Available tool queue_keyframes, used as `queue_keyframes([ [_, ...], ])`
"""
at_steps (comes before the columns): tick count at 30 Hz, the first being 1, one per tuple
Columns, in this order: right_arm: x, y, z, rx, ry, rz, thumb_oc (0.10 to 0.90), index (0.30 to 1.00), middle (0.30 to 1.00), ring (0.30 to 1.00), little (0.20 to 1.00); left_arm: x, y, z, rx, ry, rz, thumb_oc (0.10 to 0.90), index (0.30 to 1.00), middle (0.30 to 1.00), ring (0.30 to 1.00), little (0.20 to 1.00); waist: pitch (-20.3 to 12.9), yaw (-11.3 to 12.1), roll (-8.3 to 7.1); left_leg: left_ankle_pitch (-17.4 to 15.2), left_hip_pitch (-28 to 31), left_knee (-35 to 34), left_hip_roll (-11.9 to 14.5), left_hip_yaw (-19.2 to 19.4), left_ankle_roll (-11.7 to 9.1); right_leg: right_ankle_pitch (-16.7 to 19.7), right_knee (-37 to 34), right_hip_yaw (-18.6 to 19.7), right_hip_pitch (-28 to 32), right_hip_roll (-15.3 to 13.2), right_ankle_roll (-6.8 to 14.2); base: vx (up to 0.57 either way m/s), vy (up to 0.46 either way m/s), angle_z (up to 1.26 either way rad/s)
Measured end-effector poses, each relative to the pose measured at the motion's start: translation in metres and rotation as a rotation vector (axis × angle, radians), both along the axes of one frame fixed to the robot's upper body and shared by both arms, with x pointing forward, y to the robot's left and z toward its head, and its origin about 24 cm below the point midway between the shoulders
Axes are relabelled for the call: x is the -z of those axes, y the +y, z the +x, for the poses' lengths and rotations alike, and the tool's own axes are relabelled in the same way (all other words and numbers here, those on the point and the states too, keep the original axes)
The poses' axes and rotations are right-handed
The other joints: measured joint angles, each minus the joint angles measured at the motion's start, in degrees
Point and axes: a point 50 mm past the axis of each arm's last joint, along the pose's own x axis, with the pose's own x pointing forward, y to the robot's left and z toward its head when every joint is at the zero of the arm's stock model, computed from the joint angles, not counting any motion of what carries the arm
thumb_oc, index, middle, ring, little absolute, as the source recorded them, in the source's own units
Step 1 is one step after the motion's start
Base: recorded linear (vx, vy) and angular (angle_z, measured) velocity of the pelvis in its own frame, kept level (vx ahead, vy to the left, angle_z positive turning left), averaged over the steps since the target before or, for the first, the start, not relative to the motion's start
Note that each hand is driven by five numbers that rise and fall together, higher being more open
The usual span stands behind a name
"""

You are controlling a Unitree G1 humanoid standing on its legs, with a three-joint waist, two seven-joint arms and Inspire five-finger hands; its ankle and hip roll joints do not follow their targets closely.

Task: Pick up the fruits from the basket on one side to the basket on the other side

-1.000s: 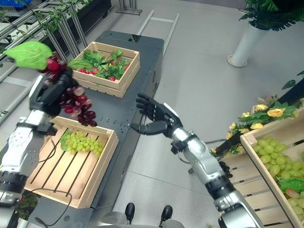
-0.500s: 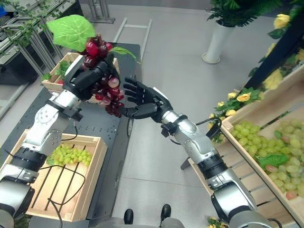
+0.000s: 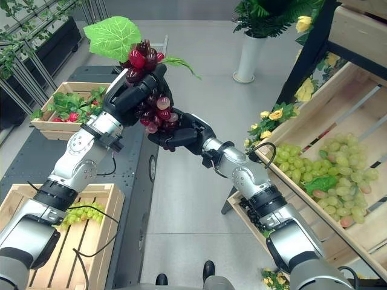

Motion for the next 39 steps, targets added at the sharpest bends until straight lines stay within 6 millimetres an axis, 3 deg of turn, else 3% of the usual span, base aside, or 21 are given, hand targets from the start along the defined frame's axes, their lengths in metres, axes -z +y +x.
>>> queue_keyframes([
  [7,-0.011,0.000,0.007,0.020,-0.011,0.010,0.800,0.900,0.900,0.900,0.900,-0.012,-0.007,0.007,-0.007,-0.041,0.080,0.400,0.300,0.300,0.300,0.300,-0.3,-0.1,0.53,0.1,0.1,0.0,0.0,0.1,-0.1,0.2,0.0,0.1,0.0,0.1,-0.1,0.00,0.000,0.00],
  [23,-0.009,0.001,0.008,0.015,0.016,0.039,0.800,0.900,0.900,0.900,0.900,0.002,-0.008,0.016,-0.014,0.015,0.111,0.400,0.300,0.300,0.300,0.300,-0.6,0.1,1.00,0.1,0.1,-0.1,0.1,0.1,-0.1,0.2,0.0,0.1,0.0,0.1,-0.1,0.00,0.000,0.00],
  [24,-0.009,0.001,0.008,0.015,0.022,0.044,0.648,0.672,0.672,0.672,0.672,0.003,-0.009,0.017,-0.014,0.020,0.107,0.400,0.300,0.300,0.300,0.300,-0.6,0.2,1.00,0.1,0.1,-0.1,0.1,0.1,-0.1,0.2,0.0,0.1,0.0,0.1,-0.1,0.00,0.000,0.00],
  [25,-0.009,0.001,0.008,0.015,0.027,0.051,0.441,0.361,0.361,0.361,0.361,0.003,-0.009,0.017,-0.015,0.021,0.106,0.400,0.300,0.300,0.300,0.300,-0.6,0.2,1.00,0.1,0.1,-0.1,0.1,0.1,-0.1,0.2,0.0,0.1,0.1,0.1,-0.1,0.00,0.000,0.00],
  [26,-0.007,0.002,0.008,0.012,0.040,0.062,0.400,0.300,0.300,0.300,0.300,0.003,-0.010,0.017,-0.016,0.021,0.102,0.400,0.300,0.300,0.300,0.300,-0.6,0.2,1.00,0.1,0.1,-0.1,0.1,0.1,-0.1,0.2,0.0,0.1,0.1,0.1,-0.1,0.00,0.000,0.00],
  [32,-0.003,0.015,0.005,-0.024,0.057,0.077,0.400,0.300,0.300,0.300,0.300,0.003,-0.011,0.020,-0.024,0.029,0.093,0.400,0.300,0.300,0.300,0.300,-0.6,0.0,1.00,0.1,0.4,-0.1,0.2,0.1,-0.1,0.2,0.0,0.3,0.3,0.2,-0.1,0.00,0.000,0.00],
  [36,0.003,0.013,0.007,0.009,0.093,0.083,0.400,0.300,0.300,0.300,0.300,0.001,-0.020,0.020,0.000,0.019,0.076,0.400,0.300,0.300,0.300,0.300,-0.6,0.3,1.01,0.1,0.6,-0.1,0.2,0.1,-0.1,0.2,0.0,0.4,0.5,0.2,-0.1,0.00,0.000,0.00],
  [37,0.004,0.013,0.007,0.010,0.107,0.099,0.400,0.300,0.300,0.300,0.300,0.001,-0.021,0.020,0.005,0.014,0.071,0.513,0.469,0.469,0.469,0.469,-0.6,0.3,1.01,0.1,0.6,-0.1,0.2,0.1,-0.1,0.2,0.0,0.5,0.5,0.2,-0.1,0.00,0.000,0.00],
  [38,0.004,0.013,0.007,0.009,0.107,0.100,0.400,0.300,0.300,0.300,0.300,0.001,-0.021,0.020,0.003,0.014,0.070,0.513,0.469,0.469,0.469,0.469,-0.6,0.2,1.01,0.1,0.7,-0.1,0.2,0.1,-0.1,0.2,0.0,0.6,0.5,0.3,-0.1,-0.01,0.001,-0.06],
  [39,0.005,0.013,0.008,0.011,0.110,0.101,0.400,0.300,0.300,0.300,0.300,0.001,-0.022,0.020,0.001,0.015,0.066,0.800,0.900,0.900,0.900,0.900,-0.6,0.2,1.01,0.1,0.8,-0.2,0.2,0.3,-0.1,0.2,0.0,0.8,0.5,0.3,-0.1,-0.01,-0.002,-0.06],
])
